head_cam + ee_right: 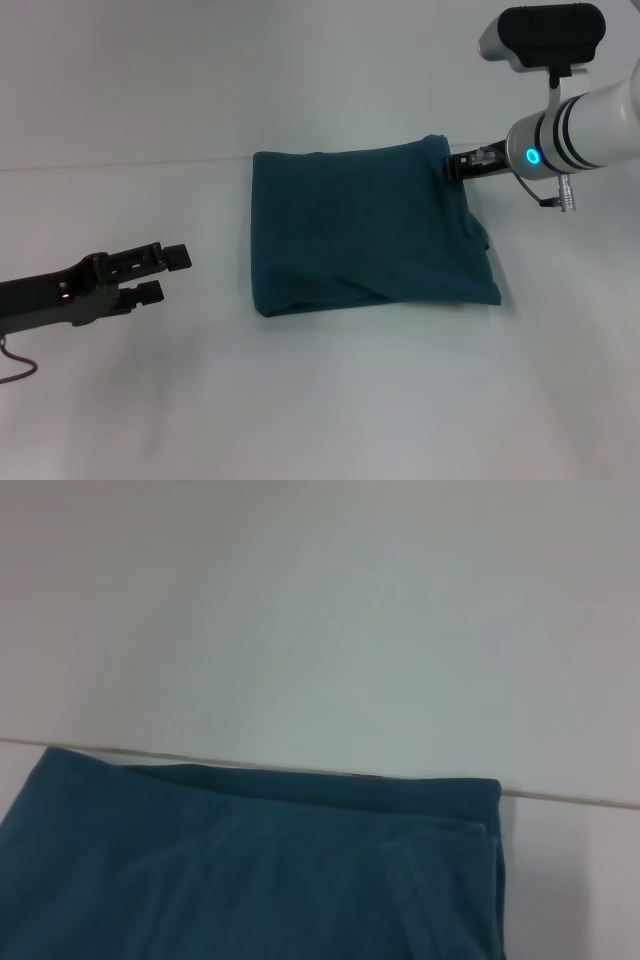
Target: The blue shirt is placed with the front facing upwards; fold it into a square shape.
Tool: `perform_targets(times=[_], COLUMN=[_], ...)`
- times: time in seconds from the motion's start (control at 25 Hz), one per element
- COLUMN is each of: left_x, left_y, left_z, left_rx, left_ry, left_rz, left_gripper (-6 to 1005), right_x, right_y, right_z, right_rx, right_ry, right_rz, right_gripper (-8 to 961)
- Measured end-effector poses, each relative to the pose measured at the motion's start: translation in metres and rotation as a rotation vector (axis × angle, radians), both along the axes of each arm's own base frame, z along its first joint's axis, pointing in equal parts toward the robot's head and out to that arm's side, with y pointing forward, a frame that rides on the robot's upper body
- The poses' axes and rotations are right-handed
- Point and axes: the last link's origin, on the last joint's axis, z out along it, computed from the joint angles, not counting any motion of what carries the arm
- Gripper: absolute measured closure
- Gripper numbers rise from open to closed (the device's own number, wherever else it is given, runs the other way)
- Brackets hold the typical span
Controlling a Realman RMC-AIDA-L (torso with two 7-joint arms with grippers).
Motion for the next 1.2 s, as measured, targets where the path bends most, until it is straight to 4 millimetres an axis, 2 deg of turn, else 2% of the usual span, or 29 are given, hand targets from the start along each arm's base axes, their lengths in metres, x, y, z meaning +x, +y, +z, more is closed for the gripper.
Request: perform_targets(times=[0.2, 0.56, 0.96, 1.2], left_x=[0.0, 0.0, -0.001, -0.002], left_y=[0.001, 0.001, 0.001, 0.0], left_z=[-0.001, 0.0, -0.002, -0.004], left_rx=[-0.003, -0.001, 0.003, -0.002], left_ry=[-0.003, -0.003, -0.003, -0.007], left_rz=[0.0, 0.001, 0.009, 0.009], left_gripper=[50, 50, 50, 51], right_x=[0.0, 0.002, 0.001, -0.001], right_y=[-0.001, 0.001, -0.001, -0.001], right_z=[-0.002, 0.009, 0.002, -0.002], right_rx=[0.005, 0.051, 0.053, 0.043], right_ry=[0.005, 0.027, 0.028, 0.019], right_rz=[-0.001, 0.003, 0.01, 0.021], right_gripper=[806, 803, 802, 865])
